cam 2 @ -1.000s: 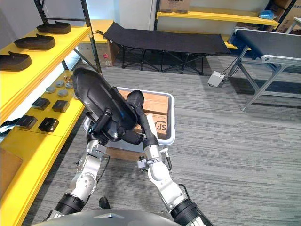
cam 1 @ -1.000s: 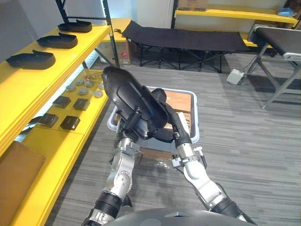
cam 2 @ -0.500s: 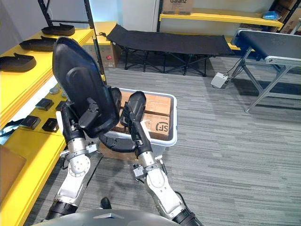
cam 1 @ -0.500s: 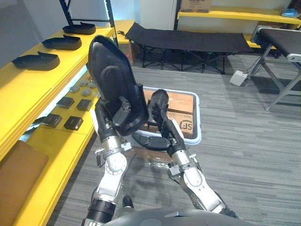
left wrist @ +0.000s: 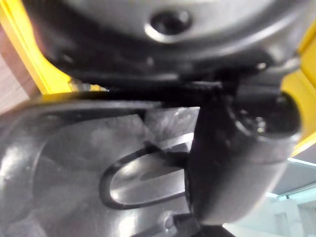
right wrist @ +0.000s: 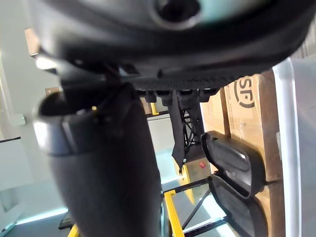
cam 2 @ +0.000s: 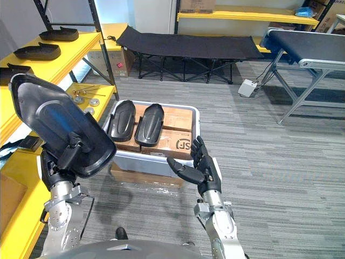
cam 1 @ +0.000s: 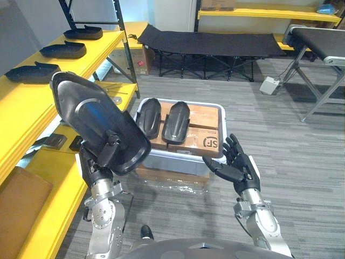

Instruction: Walk over and take three plastic housings, then place them on the shelf

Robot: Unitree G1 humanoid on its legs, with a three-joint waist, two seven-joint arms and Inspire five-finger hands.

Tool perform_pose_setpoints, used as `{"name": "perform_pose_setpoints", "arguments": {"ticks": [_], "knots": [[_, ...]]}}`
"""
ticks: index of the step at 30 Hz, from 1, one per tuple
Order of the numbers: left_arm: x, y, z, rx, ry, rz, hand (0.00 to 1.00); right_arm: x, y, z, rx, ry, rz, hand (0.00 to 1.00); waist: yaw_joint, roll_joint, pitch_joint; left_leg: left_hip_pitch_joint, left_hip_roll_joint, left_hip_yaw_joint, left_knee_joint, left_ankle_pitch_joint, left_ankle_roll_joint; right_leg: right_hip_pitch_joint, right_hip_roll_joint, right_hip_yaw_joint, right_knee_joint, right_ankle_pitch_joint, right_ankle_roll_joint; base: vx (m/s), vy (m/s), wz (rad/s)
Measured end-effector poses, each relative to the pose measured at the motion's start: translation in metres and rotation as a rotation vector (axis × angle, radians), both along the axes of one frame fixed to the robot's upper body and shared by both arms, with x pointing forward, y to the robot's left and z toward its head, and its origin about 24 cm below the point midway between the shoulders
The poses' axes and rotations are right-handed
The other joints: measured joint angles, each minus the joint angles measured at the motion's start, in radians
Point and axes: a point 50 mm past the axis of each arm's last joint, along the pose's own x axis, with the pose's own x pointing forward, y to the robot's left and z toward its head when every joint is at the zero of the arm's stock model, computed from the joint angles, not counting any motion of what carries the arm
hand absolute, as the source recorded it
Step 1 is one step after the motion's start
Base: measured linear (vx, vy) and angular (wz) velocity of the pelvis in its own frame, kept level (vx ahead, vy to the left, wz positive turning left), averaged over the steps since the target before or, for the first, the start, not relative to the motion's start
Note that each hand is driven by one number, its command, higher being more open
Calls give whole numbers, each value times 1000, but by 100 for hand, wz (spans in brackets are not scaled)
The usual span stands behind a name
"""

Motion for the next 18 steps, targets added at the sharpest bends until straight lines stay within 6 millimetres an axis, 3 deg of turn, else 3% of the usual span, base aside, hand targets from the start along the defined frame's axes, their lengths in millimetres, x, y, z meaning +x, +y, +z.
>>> {"name": "perform_pose_setpoints", "arguments": {"ticks": [7,13,18], "knots": [[2,2,20,38,-100,-55,0,21,13,0,19,-8,23,100,17,8,-2,-18,-14,-62,0,7,2,24,-4,-66,0,-7,6,3,14,25],[-11,19,37,61,-164,34,0,35,34,0,-16,-12,127,100,92,10,-5,-51,-48,-185,3,22,13,78,-8,-196,0,-27,23,32,10,63],[-32,39,30,89,-108,122,0,55,51,13,-49,-75,204,100,156,5,-4,-50,-67,-249,4,31,22,110,-16,-253,33,-53,36,23,17,40]]}}
